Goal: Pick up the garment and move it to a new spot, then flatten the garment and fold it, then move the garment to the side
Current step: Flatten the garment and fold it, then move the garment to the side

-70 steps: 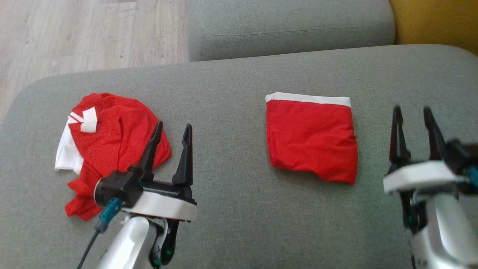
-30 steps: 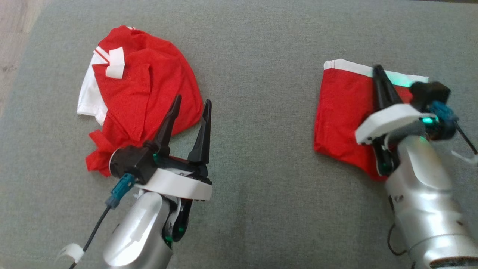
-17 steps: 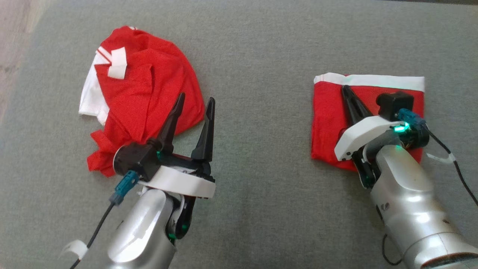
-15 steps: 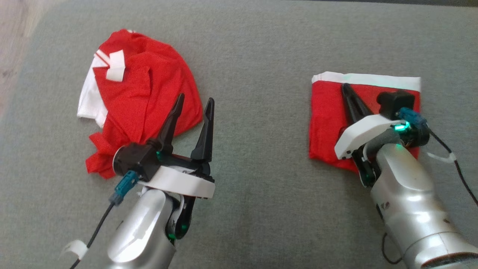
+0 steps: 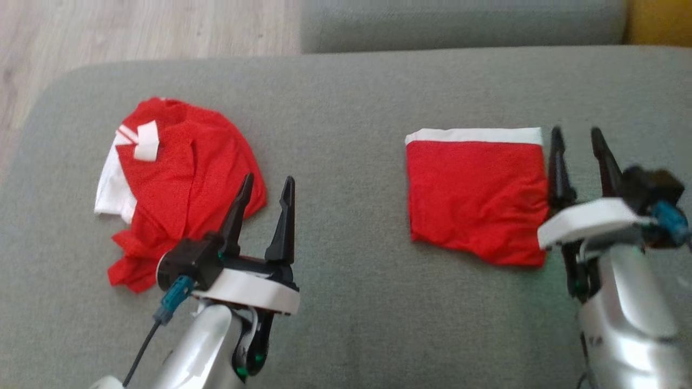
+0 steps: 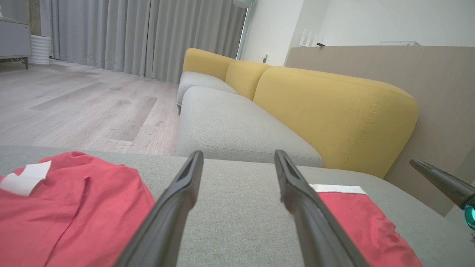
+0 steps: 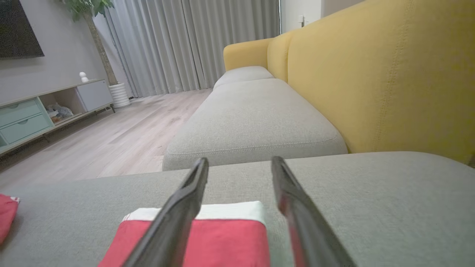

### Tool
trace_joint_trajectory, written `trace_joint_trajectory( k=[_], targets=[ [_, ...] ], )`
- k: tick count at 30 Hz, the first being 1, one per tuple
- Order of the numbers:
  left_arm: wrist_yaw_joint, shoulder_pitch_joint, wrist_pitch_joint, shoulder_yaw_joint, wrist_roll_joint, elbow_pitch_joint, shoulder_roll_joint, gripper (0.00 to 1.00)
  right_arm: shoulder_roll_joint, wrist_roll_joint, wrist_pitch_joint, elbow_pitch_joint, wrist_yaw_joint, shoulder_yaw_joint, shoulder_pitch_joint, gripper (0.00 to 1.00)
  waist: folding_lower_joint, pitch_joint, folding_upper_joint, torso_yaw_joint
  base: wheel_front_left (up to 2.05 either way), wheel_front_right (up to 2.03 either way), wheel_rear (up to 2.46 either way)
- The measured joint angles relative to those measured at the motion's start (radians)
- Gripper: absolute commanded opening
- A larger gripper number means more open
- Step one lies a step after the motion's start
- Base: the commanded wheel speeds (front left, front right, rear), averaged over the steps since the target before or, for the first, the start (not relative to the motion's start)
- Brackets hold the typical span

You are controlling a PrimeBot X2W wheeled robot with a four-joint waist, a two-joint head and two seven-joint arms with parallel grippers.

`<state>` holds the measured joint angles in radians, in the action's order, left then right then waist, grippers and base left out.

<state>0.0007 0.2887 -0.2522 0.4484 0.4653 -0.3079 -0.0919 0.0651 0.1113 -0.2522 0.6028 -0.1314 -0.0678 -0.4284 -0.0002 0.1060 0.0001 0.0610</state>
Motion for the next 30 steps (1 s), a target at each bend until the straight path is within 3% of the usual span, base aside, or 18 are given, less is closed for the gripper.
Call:
trace_joint_trajectory(
  k=[7,13,26,30],
  targets=[
    [0.0,-0.054,0.0,-0.021,-0.007,-0.008,0.002,1.0,-0.007,-0.015,0.038,-0.163,0.0,-0.014,0.169,1.0,0.0,-0.052,0.0,-0.025,0.0,0.0,0.0],
    [-0.002,-0.086,0.0,-0.036,-0.024,-0.013,0.007,1.0,-0.017,0.062,0.06,-0.206,0.0,0.002,0.314,1.0,0.0,-0.06,0.0,-0.023,0.0,0.0,0.0],
    [-0.029,-0.084,0.0,-0.055,-0.053,-0.025,0.02,1.0,-0.018,0.082,0.079,-0.229,0.0,0.006,0.295,1.0,0.0002,-0.034,0.0,-0.006,0.0,0.0,0.0],
    [-0.036,-0.073,0.0,-0.054,-0.054,-0.025,0.022,1.0,-0.018,0.072,0.15,-0.188,0.0,-0.004,0.224,1.0,0.0002,-0.008,0.0,0.006,0.0,0.0,0.0]
  ],
)
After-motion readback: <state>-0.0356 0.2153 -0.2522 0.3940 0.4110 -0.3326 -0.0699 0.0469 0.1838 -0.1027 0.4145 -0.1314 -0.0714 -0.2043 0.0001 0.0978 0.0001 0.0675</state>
